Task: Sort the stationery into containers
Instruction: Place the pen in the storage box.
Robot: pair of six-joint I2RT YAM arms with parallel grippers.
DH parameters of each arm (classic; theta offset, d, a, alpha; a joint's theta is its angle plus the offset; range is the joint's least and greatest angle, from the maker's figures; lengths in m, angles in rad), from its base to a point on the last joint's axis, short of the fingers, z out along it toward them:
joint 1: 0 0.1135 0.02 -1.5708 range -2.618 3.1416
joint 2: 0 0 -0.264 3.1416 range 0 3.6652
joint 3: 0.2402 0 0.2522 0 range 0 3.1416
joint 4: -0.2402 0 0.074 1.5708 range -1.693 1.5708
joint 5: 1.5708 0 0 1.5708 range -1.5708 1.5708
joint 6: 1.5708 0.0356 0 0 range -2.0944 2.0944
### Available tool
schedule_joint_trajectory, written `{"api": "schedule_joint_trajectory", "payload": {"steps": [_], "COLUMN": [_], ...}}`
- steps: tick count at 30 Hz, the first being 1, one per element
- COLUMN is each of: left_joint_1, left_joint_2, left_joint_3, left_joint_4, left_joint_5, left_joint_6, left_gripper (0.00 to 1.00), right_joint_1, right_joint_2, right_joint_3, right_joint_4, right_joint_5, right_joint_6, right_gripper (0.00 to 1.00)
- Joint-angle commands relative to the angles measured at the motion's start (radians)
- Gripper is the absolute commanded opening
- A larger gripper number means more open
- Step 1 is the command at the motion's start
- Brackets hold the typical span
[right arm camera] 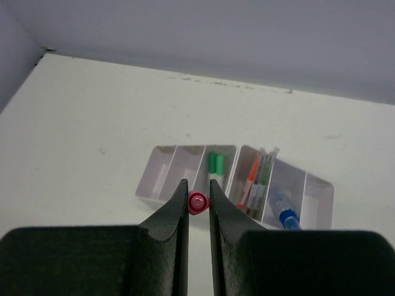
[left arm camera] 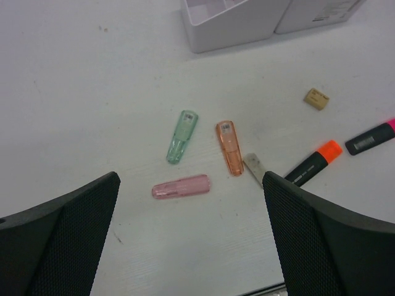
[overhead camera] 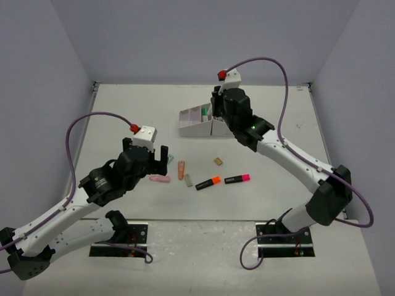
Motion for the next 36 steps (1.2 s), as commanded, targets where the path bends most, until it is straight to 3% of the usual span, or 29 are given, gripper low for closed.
{"api": "schedule_joint_trajectory", "payload": {"steps": [1,9,13,18,22,29,31,36], "left_joint_1": [0.001,-0.001,0.001,0.001,-0.001,0.001,0.001,0.000], "left_joint_2": [-0.040,-0.071,-0.064,-0.052,-0.004,0.052,0.059,0.105], "left_joint_3": [-0.056,-0.082,-0.075,-0.083,-0.073,-0.072,-0.083,-0.099], "left_joint_4": [0.034,0.061,0.049,0.028,0.008,0.027,0.058,0.159], "left_joint_5": [-0.035,-0.021,-0.019,-0.059,-0.059,-0.076,-0.067,0.134], "left_joint_6": [-0.022,-0.024,-0.062,-0.115,-0.157,-0.204,-0.210,-0.120], "left_gripper": [1.00,1.00,1.00,1.00,1.00,1.00,1.00,1.00], "right_joint_1": [-0.012,-0.020,-0.020,-0.020,-0.022,-0.020,-0.020,-0.026], "right_joint_2": [0.161,0.302,0.338,0.329,0.279,-0.009,-0.127,-0.384], "right_joint_3": [0.152,0.218,0.222,0.206,0.201,0.091,0.009,-0.238], "right_joint_4": [0.009,0.010,-0.009,-0.025,-0.047,-0.134,-0.186,-0.288], "right_joint_5": [0.096,0.041,0.011,0.013,0.054,0.016,0.010,-0.088], "right_joint_6": [-0.135,-0.109,-0.059,-0.020,-0.007,0.030,0.059,0.072], "right_gripper": [0.00,0.01,0.13,0.41,0.56,0.63,0.71,0.76]}}
